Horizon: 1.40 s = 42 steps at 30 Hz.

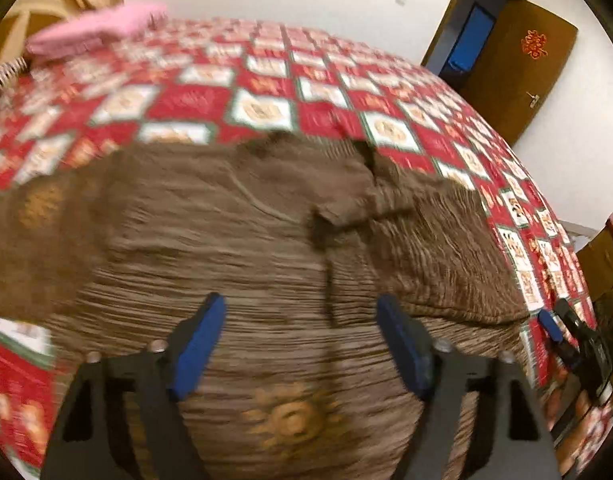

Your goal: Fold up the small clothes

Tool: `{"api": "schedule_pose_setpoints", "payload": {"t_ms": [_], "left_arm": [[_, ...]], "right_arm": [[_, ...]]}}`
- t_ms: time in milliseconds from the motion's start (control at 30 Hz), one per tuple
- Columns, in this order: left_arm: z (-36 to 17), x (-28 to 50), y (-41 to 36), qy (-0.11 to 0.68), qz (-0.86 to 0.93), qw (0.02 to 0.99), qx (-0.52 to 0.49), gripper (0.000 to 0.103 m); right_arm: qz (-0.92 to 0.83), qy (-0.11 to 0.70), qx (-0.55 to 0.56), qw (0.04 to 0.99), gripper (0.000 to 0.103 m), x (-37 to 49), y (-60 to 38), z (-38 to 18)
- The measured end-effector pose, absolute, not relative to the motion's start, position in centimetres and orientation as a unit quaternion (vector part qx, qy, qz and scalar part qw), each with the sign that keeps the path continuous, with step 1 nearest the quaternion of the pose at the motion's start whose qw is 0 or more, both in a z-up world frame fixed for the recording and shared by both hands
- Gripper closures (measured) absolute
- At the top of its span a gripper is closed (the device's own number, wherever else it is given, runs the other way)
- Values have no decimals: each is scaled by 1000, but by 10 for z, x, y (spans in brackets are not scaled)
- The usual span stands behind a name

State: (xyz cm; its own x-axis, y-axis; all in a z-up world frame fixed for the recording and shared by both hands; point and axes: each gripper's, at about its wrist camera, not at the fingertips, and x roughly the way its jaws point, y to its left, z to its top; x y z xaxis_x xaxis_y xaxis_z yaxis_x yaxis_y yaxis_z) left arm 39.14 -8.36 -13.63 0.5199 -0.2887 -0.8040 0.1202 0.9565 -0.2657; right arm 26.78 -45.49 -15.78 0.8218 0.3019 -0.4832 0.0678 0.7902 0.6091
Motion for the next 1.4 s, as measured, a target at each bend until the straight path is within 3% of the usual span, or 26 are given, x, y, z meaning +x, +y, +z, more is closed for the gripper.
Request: {"api": "schedule_pose_setpoints", "payload": {"t_ms": [200,267,300,367,600,767,867,933,1100,1200,1333,1367,1400], "left_arm": [[-150,393,-111,481,-110,865,-92,40],[-150,394,-119,482,-122,863,-85,60],[-150,394,-123,484,-125,863,-73,87],[-147,391,-130,478,-134,867,-44,95],[-120,366,-105,452,-135,882,2,95],[-135,367,-104,465,-142,874,23,95],[-140,365,-111,464,-115,876,56,82],[-138,368,-110,461,-107,878,63,61],[-122,393,-102,419,-66,902,72,47],[-125,417,-113,414,-48,903,101,47],[-152,455,-126,471,-72,874,97,49],[-152,453,-127,464,-74,877,97,52],[-150,450,-128,454,-82,882,97,77]], "right_arm": [[47,290,308,905,24,270,-450,-156],[47,291,307,905,23,270,-450,-156],[47,290,309,905,23,270,-450,-156],[48,288,311,905,23,269,-451,-157],[46,286,313,905,23,265,-455,-159],[44,285,312,905,23,265,-455,-160],[43,280,315,906,23,263,-456,-159],[43,281,315,906,23,263,-456,-159],[40,284,312,906,23,265,-455,-159],[38,286,309,906,23,265,-454,-159],[38,286,309,906,23,266,-454,-159],[37,286,309,906,23,266,-453,-159],[38,286,309,906,23,266,-453,-159]]}}
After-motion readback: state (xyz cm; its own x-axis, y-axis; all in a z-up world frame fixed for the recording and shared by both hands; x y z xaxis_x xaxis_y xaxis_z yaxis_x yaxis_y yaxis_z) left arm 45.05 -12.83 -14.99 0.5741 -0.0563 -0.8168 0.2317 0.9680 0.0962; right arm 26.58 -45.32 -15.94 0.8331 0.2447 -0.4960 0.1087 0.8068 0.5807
